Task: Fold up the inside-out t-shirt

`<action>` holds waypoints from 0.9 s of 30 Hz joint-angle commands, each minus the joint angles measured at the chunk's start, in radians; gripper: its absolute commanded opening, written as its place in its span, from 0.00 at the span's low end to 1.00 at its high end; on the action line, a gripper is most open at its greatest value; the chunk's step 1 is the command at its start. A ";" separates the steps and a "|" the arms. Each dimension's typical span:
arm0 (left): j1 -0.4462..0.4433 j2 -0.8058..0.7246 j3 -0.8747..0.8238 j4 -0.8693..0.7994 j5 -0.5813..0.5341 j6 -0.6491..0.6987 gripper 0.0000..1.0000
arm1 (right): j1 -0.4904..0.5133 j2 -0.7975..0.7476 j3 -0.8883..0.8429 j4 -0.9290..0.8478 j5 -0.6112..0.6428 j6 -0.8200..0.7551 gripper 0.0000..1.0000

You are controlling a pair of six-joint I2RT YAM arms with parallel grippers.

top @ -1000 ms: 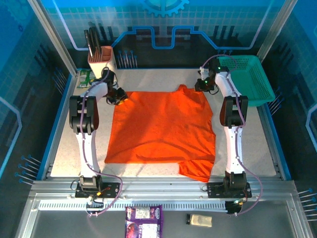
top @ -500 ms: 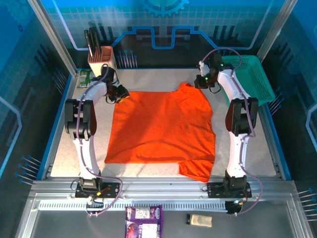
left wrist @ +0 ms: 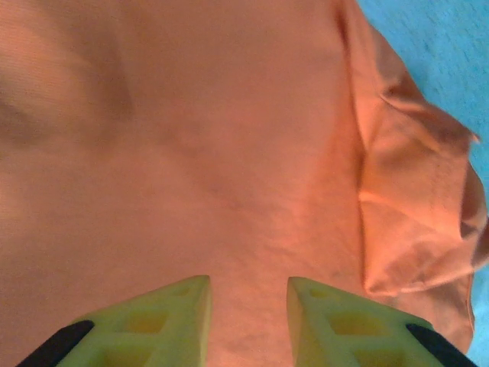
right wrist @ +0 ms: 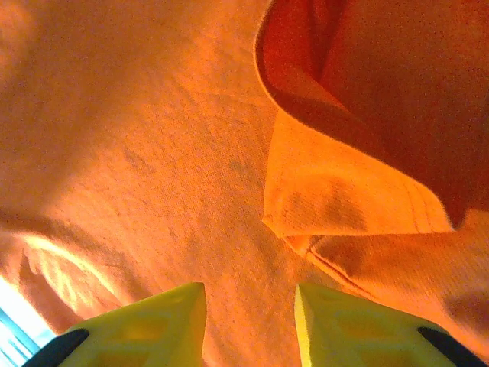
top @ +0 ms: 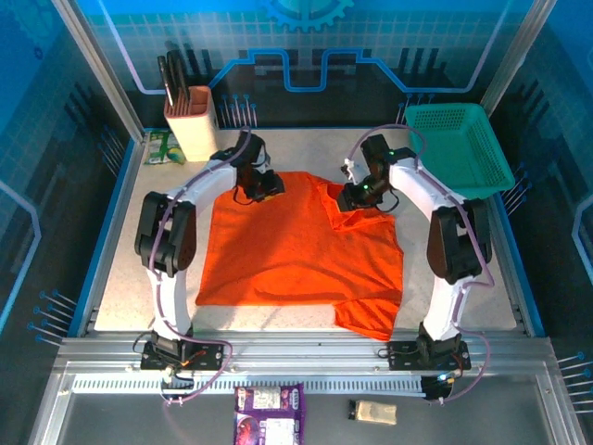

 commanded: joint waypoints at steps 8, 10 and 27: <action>-0.176 0.124 0.268 -0.090 -0.087 0.051 0.37 | -0.011 -0.043 -0.066 0.087 0.170 0.211 0.37; -0.201 0.184 0.365 -0.128 -0.127 0.051 0.39 | -0.011 -0.047 -0.090 0.099 0.177 0.229 0.37; -0.267 0.551 0.872 -0.438 -0.433 0.182 0.39 | -0.037 -0.154 -0.245 0.155 0.215 0.297 0.39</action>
